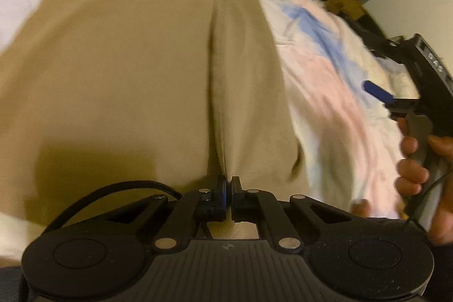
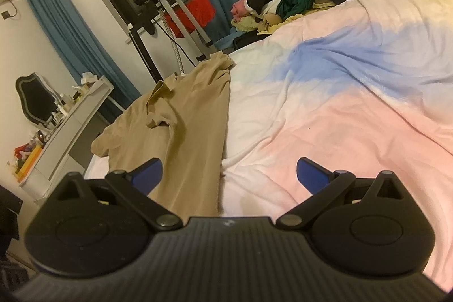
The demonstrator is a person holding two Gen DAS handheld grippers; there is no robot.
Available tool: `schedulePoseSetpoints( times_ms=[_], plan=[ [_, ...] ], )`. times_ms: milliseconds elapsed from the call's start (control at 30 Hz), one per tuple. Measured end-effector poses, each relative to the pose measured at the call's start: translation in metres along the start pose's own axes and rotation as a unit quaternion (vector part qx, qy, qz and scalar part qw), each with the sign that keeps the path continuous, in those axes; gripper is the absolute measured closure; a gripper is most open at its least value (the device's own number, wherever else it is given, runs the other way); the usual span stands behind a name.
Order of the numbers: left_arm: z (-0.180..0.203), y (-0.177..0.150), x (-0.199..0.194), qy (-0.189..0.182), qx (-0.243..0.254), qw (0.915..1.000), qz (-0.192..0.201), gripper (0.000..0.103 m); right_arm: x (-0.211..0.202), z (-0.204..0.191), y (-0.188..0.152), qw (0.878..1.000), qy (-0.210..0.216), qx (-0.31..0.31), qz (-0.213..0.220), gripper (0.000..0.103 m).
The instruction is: Fold clothes
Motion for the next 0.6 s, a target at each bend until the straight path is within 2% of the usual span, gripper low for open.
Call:
schedulePoseSetpoints(
  times_ms=[100,167,233,300,367,400,500,600],
  plan=[
    [-0.001,-0.006,0.004,0.046,0.02,0.9986,-0.014,0.1,0.002,-0.003,-0.003,1.0,-0.003,-0.009,-0.004,0.0],
    [0.002,-0.005,0.003,0.049,0.031,0.9982,-0.011,0.099,0.005,-0.007,-0.006,1.0,-0.002,-0.015,-0.009,0.0],
    [0.005,0.001,-0.002,0.041,0.033,0.9986,-0.002,0.087,0.005,-0.011,-0.01,1.0,-0.004,-0.025,-0.01,0.0],
    [0.006,0.014,-0.009,0.044,0.034,0.9984,0.012,0.05,0.005,-0.014,-0.012,0.999,-0.006,-0.034,-0.009,0.0],
    [0.008,0.027,-0.017,0.046,0.034,0.998,0.027,0.033,0.006,-0.016,-0.012,0.999,-0.008,-0.036,-0.005,0.0],
    [0.008,0.037,-0.021,0.048,0.036,0.9974,0.039,0.027,0.006,-0.017,-0.011,0.999,-0.009,-0.036,-0.003,0.0],
    [0.004,0.088,-0.021,0.055,0.033,0.9943,0.085,0.018,0.01,-0.019,-0.009,1.0,-0.005,-0.028,0.003,0.0],
    [-0.007,0.149,-0.007,0.076,0.017,0.9887,0.128,0.017,0.019,-0.02,-0.007,1.0,-0.009,-0.029,0.006,0.0]
  ],
)
Point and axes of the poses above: each gripper's, at about its wrist camera, not at the fingertips, and x roughly the way its jaws point, z to its right, y to its top, the point moved 6 cm from there along x, roughly the way its jaws point, and after that the axes turned 6 degrees about x, right-handed, at the moved point
